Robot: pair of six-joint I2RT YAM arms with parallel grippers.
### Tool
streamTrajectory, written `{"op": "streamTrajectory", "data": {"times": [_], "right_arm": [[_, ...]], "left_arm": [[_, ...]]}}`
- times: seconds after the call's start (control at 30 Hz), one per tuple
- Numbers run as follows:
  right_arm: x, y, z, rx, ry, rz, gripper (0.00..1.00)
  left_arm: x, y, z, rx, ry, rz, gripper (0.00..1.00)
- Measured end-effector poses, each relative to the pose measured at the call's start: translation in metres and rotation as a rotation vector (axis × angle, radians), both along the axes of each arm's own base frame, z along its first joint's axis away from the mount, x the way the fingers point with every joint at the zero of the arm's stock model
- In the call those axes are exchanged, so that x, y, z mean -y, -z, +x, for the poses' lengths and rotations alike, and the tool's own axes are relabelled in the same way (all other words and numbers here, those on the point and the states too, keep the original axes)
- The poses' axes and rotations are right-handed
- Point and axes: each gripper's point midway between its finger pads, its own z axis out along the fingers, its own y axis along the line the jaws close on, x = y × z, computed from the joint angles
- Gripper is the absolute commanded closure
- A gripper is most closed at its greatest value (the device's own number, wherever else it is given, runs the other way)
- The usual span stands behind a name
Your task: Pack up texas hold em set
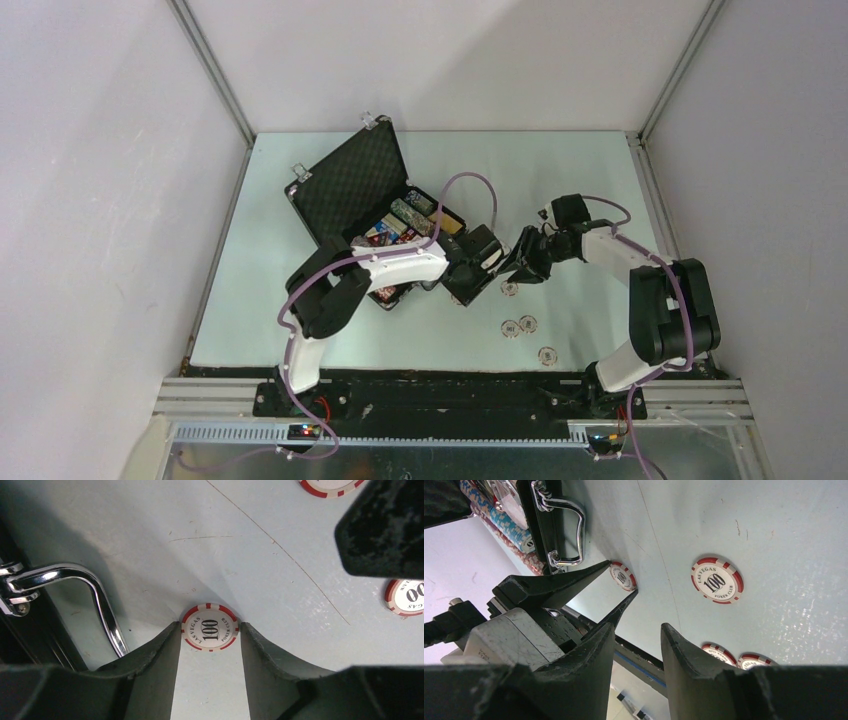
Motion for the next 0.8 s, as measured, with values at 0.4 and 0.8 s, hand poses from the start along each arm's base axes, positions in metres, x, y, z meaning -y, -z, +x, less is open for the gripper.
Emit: {"op": "streamTrajectory", "data": {"times": [0.4,0.8], "right_arm": [[0.0002,0.0,-0.001,-0.005,0.0,-0.001,0.58],[0.0005,-0.001,-0.0017,-0.001,-0.003,-0.002,0.58]], "left_arm": [[-0.0033,0.0006,-0.0045,-0.032,0.002,0.024,0.46],[-0.0019,0.0013,-0.0046,-0.063,0.006,0.045,0.49]]}}
